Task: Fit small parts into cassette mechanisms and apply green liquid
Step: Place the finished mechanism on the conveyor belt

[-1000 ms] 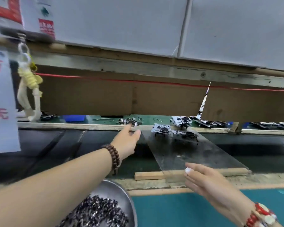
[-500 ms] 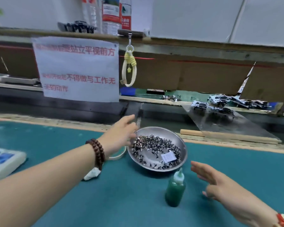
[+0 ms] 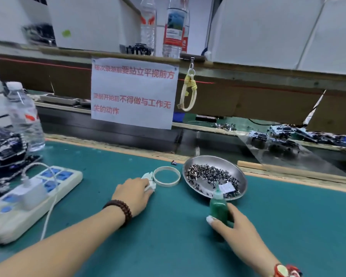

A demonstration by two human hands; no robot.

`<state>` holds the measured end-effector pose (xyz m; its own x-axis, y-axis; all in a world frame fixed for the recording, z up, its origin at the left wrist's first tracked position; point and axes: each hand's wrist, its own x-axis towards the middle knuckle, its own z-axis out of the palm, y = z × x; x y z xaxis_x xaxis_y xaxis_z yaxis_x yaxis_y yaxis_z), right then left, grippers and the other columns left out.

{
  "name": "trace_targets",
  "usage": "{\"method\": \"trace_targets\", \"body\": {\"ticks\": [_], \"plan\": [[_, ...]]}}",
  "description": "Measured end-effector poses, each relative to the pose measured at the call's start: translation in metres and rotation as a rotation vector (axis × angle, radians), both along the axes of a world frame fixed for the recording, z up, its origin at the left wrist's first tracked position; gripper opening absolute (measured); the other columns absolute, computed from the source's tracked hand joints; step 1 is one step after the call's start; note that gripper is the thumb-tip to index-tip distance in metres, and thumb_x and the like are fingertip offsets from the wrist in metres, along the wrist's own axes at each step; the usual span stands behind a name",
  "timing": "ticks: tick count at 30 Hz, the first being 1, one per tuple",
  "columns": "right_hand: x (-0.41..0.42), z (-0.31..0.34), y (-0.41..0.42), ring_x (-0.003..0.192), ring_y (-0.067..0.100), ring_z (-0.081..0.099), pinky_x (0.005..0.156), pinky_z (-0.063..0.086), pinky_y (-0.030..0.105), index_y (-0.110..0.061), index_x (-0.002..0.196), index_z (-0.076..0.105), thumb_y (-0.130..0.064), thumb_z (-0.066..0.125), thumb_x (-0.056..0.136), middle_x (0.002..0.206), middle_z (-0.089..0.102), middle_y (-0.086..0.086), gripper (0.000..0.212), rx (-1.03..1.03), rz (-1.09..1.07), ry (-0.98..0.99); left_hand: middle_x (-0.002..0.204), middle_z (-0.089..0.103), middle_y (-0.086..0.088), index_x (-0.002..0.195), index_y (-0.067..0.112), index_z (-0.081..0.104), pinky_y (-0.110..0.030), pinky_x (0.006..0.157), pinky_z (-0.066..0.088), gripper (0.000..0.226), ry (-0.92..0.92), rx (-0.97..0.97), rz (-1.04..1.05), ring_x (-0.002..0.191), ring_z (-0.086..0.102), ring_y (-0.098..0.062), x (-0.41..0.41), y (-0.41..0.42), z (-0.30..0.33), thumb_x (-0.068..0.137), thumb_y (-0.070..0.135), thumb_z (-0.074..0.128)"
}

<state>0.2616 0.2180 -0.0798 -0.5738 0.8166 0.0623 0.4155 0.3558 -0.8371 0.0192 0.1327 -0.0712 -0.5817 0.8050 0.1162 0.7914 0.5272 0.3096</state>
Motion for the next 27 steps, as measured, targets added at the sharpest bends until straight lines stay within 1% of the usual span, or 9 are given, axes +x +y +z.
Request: {"method": "trace_targets", "body": {"ticks": [2,3,4,6,9,12,17,21,27], "plan": [[-0.017,-0.001,-0.012,0.071,-0.009,0.055,0.064,0.041,0.004,-0.035,0.091,0.057,-0.04,0.064,0.082,0.081,0.065,-0.018,0.012,0.013,0.061,0.026,0.066,0.056,0.003,0.063,0.02,0.049,-0.025,0.058,0.037,0.037,-0.326,0.187,0.042,0.066,0.053,-0.018,0.006,-0.002,0.009,0.095,0.039,0.044],[-0.025,-0.003,-0.017,0.066,-0.007,0.052,0.061,0.04,0.005,-0.033,0.088,0.056,-0.042,0.061,0.084,0.076,0.062,-0.015,0.011,0.009,0.084,0.041,0.063,0.057,0.001,0.063,0.017,0.052,-0.024,0.059,0.038,0.038,-0.495,0.253,0.052,0.062,0.051,-0.018,0.007,-0.002,0.013,0.095,0.036,0.045],[-0.033,-0.004,-0.021,0.063,-0.005,0.05,0.06,0.04,0.008,-0.031,0.085,0.055,-0.043,0.059,0.085,0.072,0.058,-0.013,0.013,-0.001,0.1,0.058,0.067,0.06,-0.002,0.069,0.012,0.058,-0.025,0.063,0.04,0.036,-0.658,0.304,0.052,0.063,0.051,-0.019,0.007,-0.003,0.018,0.095,0.034,0.046],[-0.049,-0.006,-0.026,0.07,0.004,0.055,0.064,0.041,0.013,-0.03,0.084,0.053,-0.044,0.055,0.087,0.07,0.056,-0.011,0.014,-0.02,0.114,0.072,0.077,0.065,-0.009,0.084,0.004,0.065,-0.027,0.07,0.043,0.033,-0.976,0.406,0.047,0.068,0.054,-0.02,0.009,-0.007,0.027,0.096,0.028,0.047],[-0.065,-0.009,-0.03,0.074,0.007,0.057,0.072,0.043,0.018,-0.03,0.089,0.053,-0.043,0.053,0.089,0.071,0.057,-0.01,0.013,-0.054,0.133,0.084,0.081,0.069,-0.009,0.086,0.006,0.07,-0.025,0.062,0.047,0.03,-1.257,0.47,0.049,0.067,0.059,-0.02,0.009,-0.015,0.033,0.096,0.024,0.048],[-0.075,-0.013,-0.031,0.073,0.004,0.059,0.072,0.043,0.016,-0.034,0.089,0.053,-0.044,0.054,0.088,0.07,0.059,-0.012,0.01,-0.052,0.152,0.084,0.076,0.07,-0.006,0.083,0.009,0.07,-0.024,0.059,0.048,0.028,-1.34,0.488,0.034,0.065,0.06,-0.017,0.005,-0.023,0.034,0.096,0.019,0.046],[-0.085,-0.015,-0.032,0.071,0.001,0.059,0.069,0.042,0.012,-0.038,0.09,0.053,-0.043,0.055,0.088,0.068,0.061,-0.011,0.006,-0.018,0.16,0.049,0.08,0.067,-0.008,0.088,0.006,0.067,-0.029,0.067,0.049,0.026,-1.406,0.547,0.008,0.073,0.059,-0.02,-0.004,-0.028,0.034,0.096,0.011,0.043],[-0.088,-0.015,-0.029,0.073,0.002,0.061,0.069,0.041,0.01,-0.038,0.09,0.052,-0.043,0.054,0.087,0.068,0.061,-0.012,0.006,-0.01,0.149,0.031,0.078,0.067,-0.007,0.088,0.006,0.069,-0.028,0.063,0.052,0.027,-1.448,0.576,-0.029,0.072,0.059,-0.019,-0.005,-0.027,0.035,0.095,0.008,0.043],[-0.088,-0.013,-0.027,0.066,-0.004,0.058,0.069,0.043,0.01,-0.043,0.091,0.053,-0.041,0.057,0.086,0.07,0.061,-0.028,0.007,0.002,0.181,0.034,0.079,0.069,-0.005,0.075,0.012,0.069,-0.025,0.062,0.051,0.03,-1.39,0.536,-0.146,0.071,0.062,-0.014,-0.005,-0.033,0.032,0.093,0.007,0.046]]}}
